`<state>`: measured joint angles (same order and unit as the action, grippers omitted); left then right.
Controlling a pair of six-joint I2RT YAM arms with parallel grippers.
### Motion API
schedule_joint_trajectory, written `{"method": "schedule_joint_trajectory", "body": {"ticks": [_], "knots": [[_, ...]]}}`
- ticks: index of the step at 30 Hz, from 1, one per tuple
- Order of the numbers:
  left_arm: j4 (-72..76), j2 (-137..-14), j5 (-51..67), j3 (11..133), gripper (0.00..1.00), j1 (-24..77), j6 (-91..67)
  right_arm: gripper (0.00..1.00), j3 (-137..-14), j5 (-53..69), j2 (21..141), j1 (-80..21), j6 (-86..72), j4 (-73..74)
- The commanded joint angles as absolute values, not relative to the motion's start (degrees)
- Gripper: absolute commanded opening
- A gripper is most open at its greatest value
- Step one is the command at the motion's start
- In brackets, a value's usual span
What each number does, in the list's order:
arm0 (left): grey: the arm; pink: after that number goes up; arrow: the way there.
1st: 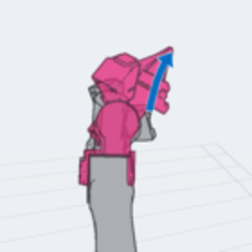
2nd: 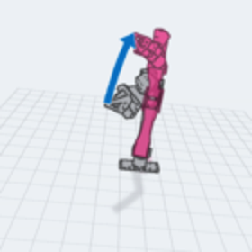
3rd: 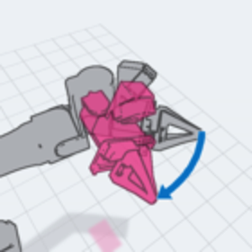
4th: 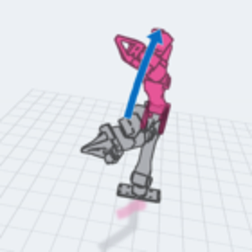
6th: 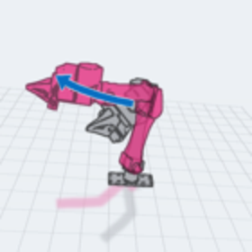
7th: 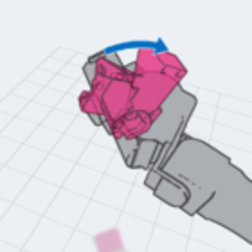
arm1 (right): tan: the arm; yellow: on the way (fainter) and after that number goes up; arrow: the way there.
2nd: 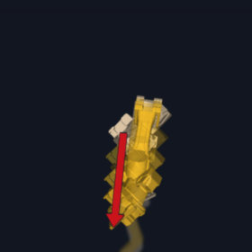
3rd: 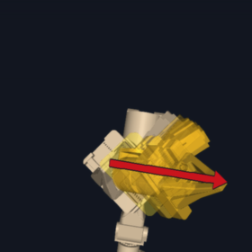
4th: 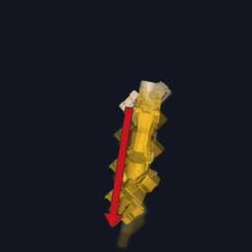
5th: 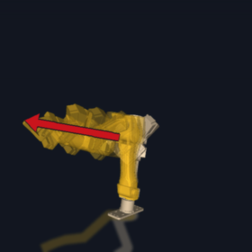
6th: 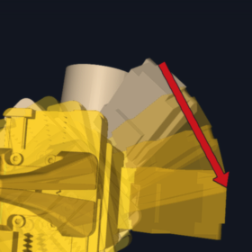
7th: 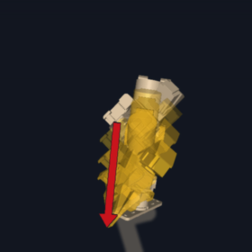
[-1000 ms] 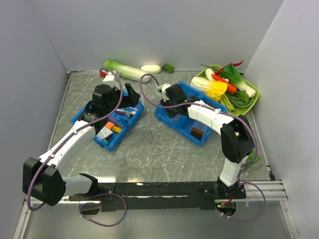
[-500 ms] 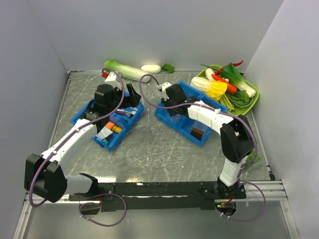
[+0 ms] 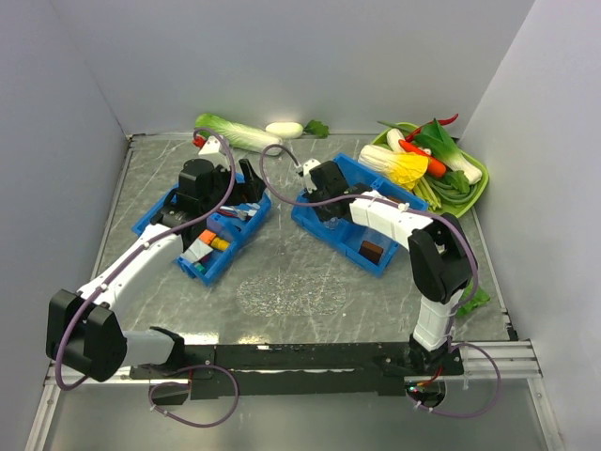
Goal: Prepare toiletry sets of a toothbrush and toothpaste on the tray
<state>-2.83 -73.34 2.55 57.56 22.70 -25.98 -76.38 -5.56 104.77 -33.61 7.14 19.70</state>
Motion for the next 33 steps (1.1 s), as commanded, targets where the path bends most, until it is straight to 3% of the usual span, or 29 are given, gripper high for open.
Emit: {"method": "schedule_joint_trajectory", "body": {"ticks": [1, 2, 20, 23, 33], "knots": [[-2.20, -72.86, 3.17, 60.20, 1.00, 22.85, -25.40, 0.03, -76.64, -6.85, 104.59, -33.75, 7.74, 19.68], [-2.20, -72.86, 3.08, 60.12, 0.99, 22.85, -25.31, 0.00, -76.99, -6.77, 104.07, -33.75, 7.82, 19.95], [-0.44, -66.11, 0.00, 57.92, 0.99, 22.85, -24.61, 0.00, -75.32, -3.51, 87.82, -34.45, 5.54, 17.93], [-0.44, -63.82, -5.53, 56.61, 0.99, 22.85, -23.65, 0.00, -75.76, -4.39, 84.39, -35.77, 4.48, 18.81], [1.32, -61.96, -9.84, 55.28, 0.96, 22.85, -22.15, 0.00, -74.89, -12.47, 73.31, -49.82, 0.97, 32.51]]}}
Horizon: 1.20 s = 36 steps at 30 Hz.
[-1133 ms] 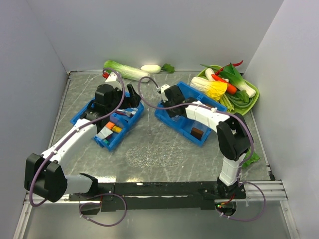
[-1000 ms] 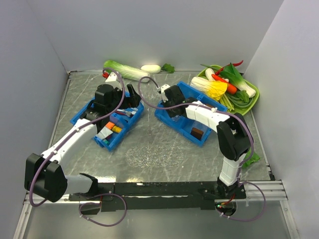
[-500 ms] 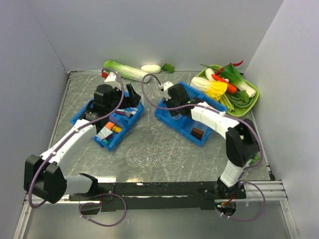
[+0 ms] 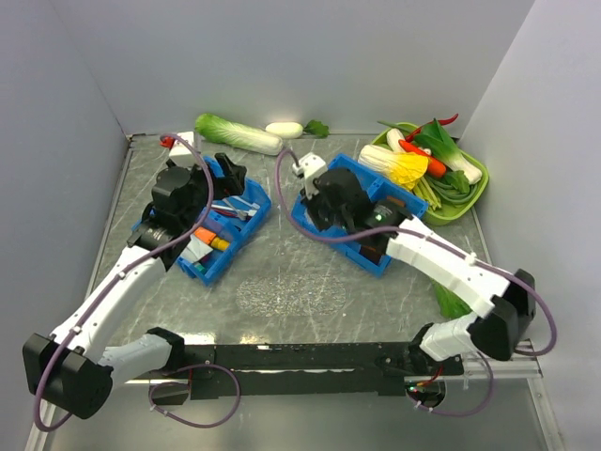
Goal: Prepare toiletry sets of a toothbrush and toothpaste on the tray
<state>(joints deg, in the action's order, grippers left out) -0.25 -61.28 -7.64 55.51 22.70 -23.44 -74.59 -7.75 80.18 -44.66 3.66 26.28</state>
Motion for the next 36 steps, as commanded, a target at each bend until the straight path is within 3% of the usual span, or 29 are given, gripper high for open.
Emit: {"method": "schedule_joint_trajectory", "body": {"ticks": [1, 6, 12, 19, 24, 36], "knots": [[1.32, -62.05, -9.84, 55.20, 0.96, 22.85, -22.06, 0.00, -74.62, -13.61, 71.73, -51.49, 0.27, 36.43], [1.15, -62.67, -11.43, 55.28, 0.96, 22.85, -21.44, 0.00, -75.76, -22.31, 69.26, -67.30, -10.35, 51.48], [1.76, -61.08, -8.09, 54.50, 0.96, 22.94, -22.85, 0.00, -72.78, -20.92, 70.48, -75.75, -21.18, 57.04], [0.35, -63.19, -9.76, 55.55, 0.96, 23.20, -22.50, 0.00, -65.49, -22.23, 66.03, -75.67, -25.13, 58.80], [1.23, -62.93, -8.35, 54.76, 0.96, 23.38, -23.20, 0.00, -59.60, -26.80, 60.74, -75.15, -26.54, 52.05], [0.88, -64.42, -7.91, 55.02, 0.96, 23.73, -23.82, 0.00, -53.88, -25.23, 63.54, -71.19, -22.41, 37.89]]}}
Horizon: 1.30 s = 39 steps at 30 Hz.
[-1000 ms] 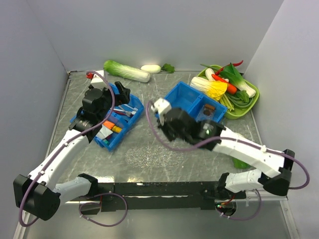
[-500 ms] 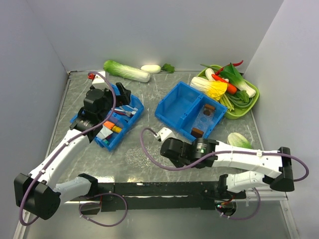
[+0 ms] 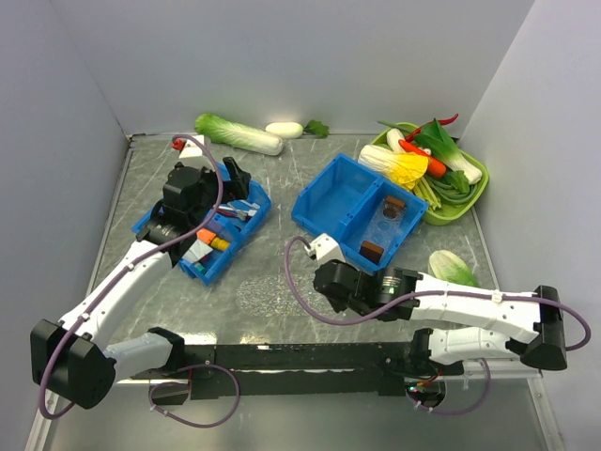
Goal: Prepare toiletry sets of a toothbrush and toothpaste on the tray
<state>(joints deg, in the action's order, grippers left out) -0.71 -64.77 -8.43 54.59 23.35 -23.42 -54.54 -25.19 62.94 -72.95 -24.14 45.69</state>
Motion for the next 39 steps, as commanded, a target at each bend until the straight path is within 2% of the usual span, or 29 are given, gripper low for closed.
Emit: {"method": "schedule_joint_trajectory", "body": {"ticks": [1, 12, 39], "knots": [[0.97, -64.34, -8.00, 54.93, 0.96, 23.73, -23.73, 0.00, -53.62, -24.88, 63.81, -70.93, -22.06, 37.27], [0.97, -63.81, -7.47, 55.11, 0.97, 23.73, -23.55, 0.00, -51.16, -21.80, 67.85, -68.82, -21.18, 31.47], [1.14, -64.16, -6.86, 55.11, 0.97, 23.73, -23.38, 0.00, -50.01, -20.39, 74.62, -68.47, -21.36, 29.27]]}}
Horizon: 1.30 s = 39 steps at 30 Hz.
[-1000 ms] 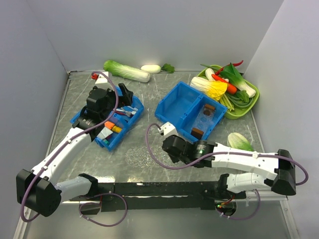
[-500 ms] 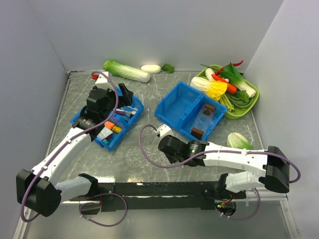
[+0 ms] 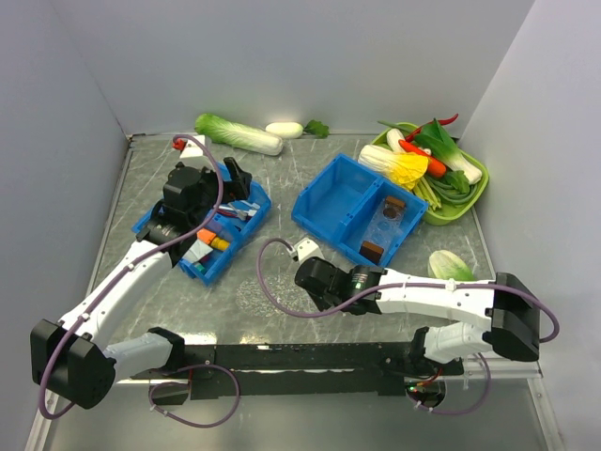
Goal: Prepare toiletry sets of a toothbrush and toothpaste on the tray
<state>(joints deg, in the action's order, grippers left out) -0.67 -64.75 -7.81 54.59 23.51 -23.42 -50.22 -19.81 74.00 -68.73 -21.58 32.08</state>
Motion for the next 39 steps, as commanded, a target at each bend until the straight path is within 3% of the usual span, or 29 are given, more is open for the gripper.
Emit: {"method": "schedule_joint_trajectory", "body": {"ticks": [1, 23, 39], "knots": [[1.06, -64.16, -6.86, 55.02, 0.96, 23.73, -23.38, 0.00, -49.92, -20.39, 74.71, -68.47, -21.36, 29.27], [0.97, -63.72, -7.47, 55.11, 0.96, 23.82, -23.55, 0.01, -50.10, -20.66, 77.34, -68.20, -20.83, 29.62], [0.97, -64.07, -7.29, 55.11, 0.97, 23.82, -23.55, 0.29, -52.03, -19.69, 77.43, -68.20, -20.04, 31.11]]}}
